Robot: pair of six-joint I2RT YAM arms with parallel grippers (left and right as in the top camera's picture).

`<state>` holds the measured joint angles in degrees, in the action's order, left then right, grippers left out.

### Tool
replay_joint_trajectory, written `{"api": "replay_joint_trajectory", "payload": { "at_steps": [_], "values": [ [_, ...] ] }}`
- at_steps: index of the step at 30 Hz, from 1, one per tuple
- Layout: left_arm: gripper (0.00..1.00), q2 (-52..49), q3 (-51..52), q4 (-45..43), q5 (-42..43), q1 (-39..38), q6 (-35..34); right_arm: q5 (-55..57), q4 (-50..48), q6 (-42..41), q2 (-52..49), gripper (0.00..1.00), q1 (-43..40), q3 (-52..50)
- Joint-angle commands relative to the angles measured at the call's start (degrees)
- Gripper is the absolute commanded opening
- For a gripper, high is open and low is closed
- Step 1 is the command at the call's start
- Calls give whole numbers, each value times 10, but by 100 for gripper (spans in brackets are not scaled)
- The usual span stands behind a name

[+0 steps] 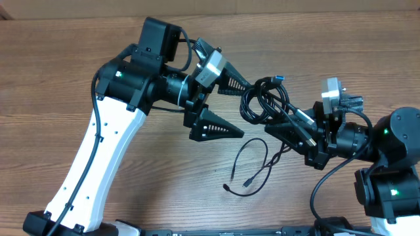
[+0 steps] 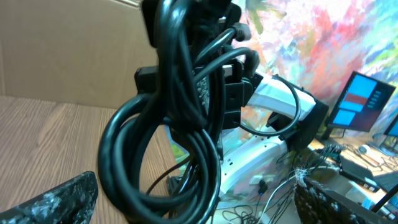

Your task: Untangle cables

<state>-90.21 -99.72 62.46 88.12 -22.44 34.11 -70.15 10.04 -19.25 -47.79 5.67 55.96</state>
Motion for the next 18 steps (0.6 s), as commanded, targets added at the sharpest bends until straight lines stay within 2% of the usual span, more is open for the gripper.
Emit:
{"api": "replay_joint_trajectory", "payload": {
  "at_steps": [1,3,4,5,6,11,13,16,18],
  "values": [
    [99,15,-8,-11,14,-11,20,-7,-3,-5,2,4,-2,13],
    [80,15,-8,-17,13,-17,22,-7,-1,-5,0,4,-2,13],
    [54,15,-8,-19,13,-21,22,-7,3,-5,0,4,-2,13],
    [18,15,-8,-18,9,-23,24,-7,8,-5,0,4,-2,13],
    [4,15,-8,-18,2,-23,23,-7,10,-5,0,4,-2,13],
    [4,15,-8,-16,-31,-23,23,-7,13,-5,-3,4,-2,13],
    [4,15,-8,-12,-64,-22,17,4,30,-2,-7,11,-2,13],
    [4,15,-8,4,-188,-23,-26,62,106,24,-15,34,-2,13],
    [4,15,-8,15,-268,-23,-63,111,161,45,-19,45,-2,13]
  ]
}}
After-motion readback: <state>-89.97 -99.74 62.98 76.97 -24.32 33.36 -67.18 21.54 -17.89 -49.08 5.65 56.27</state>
